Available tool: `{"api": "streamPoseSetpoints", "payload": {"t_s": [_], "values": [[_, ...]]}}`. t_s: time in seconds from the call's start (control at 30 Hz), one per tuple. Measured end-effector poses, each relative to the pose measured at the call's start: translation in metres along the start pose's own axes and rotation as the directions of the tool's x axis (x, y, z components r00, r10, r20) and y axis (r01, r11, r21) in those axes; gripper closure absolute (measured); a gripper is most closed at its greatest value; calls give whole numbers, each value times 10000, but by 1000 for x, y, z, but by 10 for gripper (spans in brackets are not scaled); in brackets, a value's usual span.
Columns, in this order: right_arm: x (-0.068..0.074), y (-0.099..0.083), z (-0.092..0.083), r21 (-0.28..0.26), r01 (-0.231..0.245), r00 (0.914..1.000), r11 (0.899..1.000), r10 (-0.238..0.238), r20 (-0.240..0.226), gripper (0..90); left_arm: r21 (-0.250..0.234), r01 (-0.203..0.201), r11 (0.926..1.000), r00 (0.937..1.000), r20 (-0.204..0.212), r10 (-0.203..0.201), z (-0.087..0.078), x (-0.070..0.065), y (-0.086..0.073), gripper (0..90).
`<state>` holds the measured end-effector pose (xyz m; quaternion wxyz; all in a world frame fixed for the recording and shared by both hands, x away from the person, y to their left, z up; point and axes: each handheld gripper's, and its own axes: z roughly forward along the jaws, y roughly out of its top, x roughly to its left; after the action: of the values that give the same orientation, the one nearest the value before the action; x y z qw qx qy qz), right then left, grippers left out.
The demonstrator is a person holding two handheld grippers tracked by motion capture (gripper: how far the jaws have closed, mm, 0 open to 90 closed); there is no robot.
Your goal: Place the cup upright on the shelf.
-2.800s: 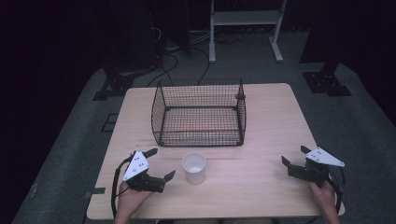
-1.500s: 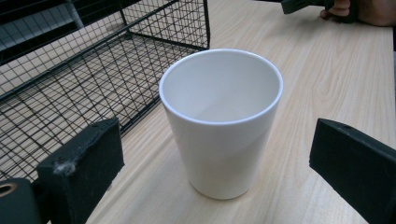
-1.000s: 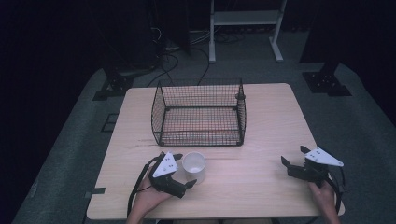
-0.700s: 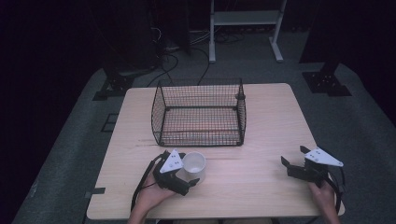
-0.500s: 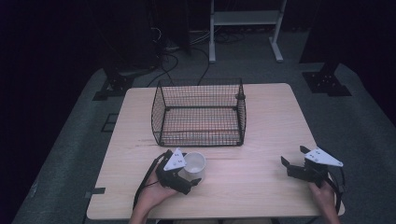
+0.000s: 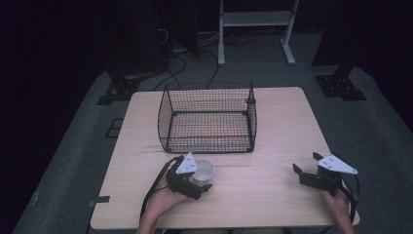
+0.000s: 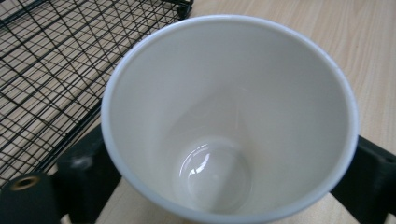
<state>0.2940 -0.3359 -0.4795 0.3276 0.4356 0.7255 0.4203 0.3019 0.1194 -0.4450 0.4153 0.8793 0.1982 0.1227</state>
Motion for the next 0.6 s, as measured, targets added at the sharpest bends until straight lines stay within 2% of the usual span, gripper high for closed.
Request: {"api": "streamPoseSetpoints", "payload": {"t_s": [0.2, 0.3, 0.47, 0.6], "values": [[0, 0, 0, -11, -20, 10000, 10000, 20, -8, 131, 32, -74, 10000, 10000, 28, 74, 0, 1, 1, 132], [0, 0, 0, -11, -4, 10000, 10000, 4, -10, 131, 28, -136, 9999, 9999, 35, 136, -1, 2, 1, 194], [0, 0, 0, -9, -6, 10000, 10000, 6, -10, 130, -69, -43, 10000, 9997, 241, 45, -2, 2, 1, 206], [0, 0, 0, -11, -31, 10000, 10000, 31, -7, 131, -64, -152, 9999, 9997, 196, 153, -2, 2, 2, 208]]}}
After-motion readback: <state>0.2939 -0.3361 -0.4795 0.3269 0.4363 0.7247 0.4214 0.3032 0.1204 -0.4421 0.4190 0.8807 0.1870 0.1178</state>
